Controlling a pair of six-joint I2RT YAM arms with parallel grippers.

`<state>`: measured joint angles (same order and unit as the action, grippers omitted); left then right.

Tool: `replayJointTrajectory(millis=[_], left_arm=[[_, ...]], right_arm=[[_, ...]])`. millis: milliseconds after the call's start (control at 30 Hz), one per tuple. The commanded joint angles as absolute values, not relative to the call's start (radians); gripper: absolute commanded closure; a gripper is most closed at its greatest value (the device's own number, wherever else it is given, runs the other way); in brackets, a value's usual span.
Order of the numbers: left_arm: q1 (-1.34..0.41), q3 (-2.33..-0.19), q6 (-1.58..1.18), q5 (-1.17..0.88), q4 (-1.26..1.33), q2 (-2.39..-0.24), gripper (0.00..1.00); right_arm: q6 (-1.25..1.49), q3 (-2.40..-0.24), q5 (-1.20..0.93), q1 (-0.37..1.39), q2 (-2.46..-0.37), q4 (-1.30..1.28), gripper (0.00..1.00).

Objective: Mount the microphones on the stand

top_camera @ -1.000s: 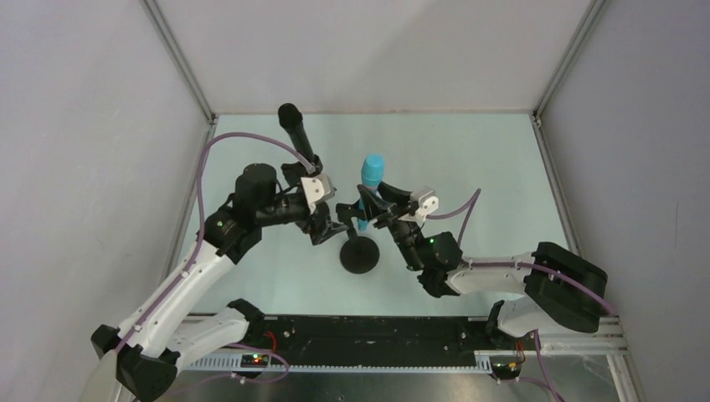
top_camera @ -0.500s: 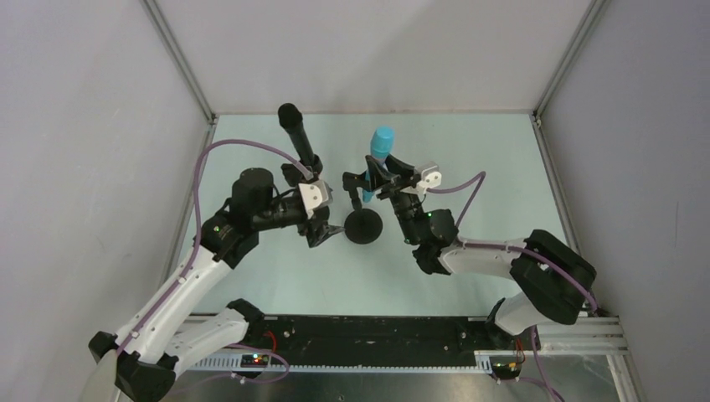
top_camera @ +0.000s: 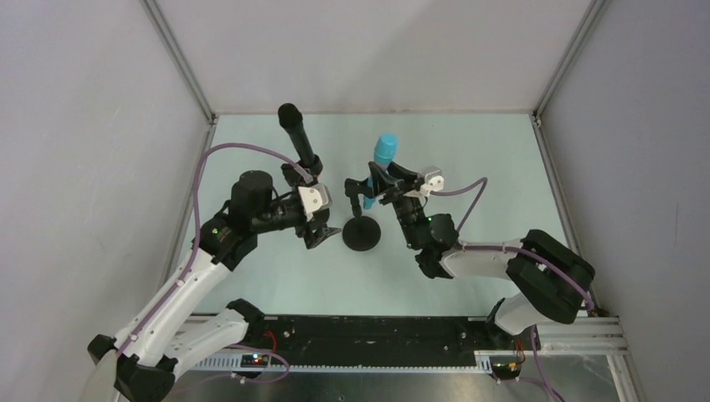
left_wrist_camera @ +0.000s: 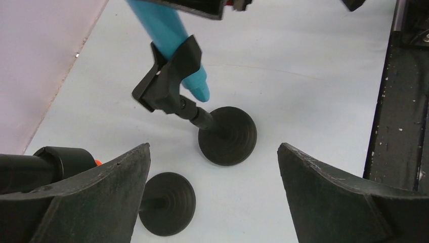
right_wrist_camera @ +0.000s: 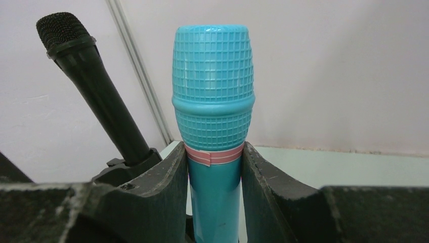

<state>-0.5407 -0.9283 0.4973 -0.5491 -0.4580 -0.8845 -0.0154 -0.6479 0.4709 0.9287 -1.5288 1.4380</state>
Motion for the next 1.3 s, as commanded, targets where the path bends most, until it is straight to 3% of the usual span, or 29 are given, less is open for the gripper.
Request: replayJointTrajectory(millis=[0, 100, 167, 267, 300, 533, 700, 967, 1100, 1267], left_arm=[[-0.537, -0.936, 0.491, -0.527, -0.454, -0.872, 0.0], [-0.537, -0.949, 0.48, -0.522, -0.453, -0.881, 0.0], [-0.537, -0.956, 0.471, -0.518, -0.454, -0.889, 0.0], [-0.537, -0.971, 0.453, -0.501, -0.453, -0.901, 0.0], [-0.536, -0.976, 0.446, -0.495, -0.454, -0.904, 0.0], [-0.534, -1.042, 0.347, -0.466, -0.453, -0.919, 0.0], [-0.534, -1.092, 0.325, -0.46, -0.457, -0.904, 0.0], [-0.482, -1.345, 0.156, -0.367, -0.478, -0.909, 0.0], [-0.331, -1.559, 0.004, -0.358, -0.496, -0.987, 0.0], [-0.039, -1.811, -0.178, -0.376, -0.53, -1.121, 0.0]], right_arm=[[0.019, -0.575, 0.523, 0.957, -1.422, 1.523, 0.72], [0.006, -0.532, 0.556, 0.987, -1.377, 1.518, 0.64], [0.004, -0.509, 0.592, 1.012, -1.352, 1.514, 0.48], [-0.015, -0.482, 0.622, 1.04, -1.332, 1.509, 0.05], [-0.022, -0.479, 0.634, 1.045, -1.329, 1.507, 0.03], [-0.053, -0.466, 0.651, 1.071, -1.269, 1.452, 0.01], [-0.1, -0.446, 0.683, 1.128, -1.115, 1.323, 0.01], [-0.007, -0.618, 0.654, 1.157, -0.7, 0.529, 0.01], [0.049, -0.81, 0.555, 1.053, -0.642, 0.143, 0.01], [0.184, -1.097, 0.283, 0.689, -0.709, -0.145, 0.0]])
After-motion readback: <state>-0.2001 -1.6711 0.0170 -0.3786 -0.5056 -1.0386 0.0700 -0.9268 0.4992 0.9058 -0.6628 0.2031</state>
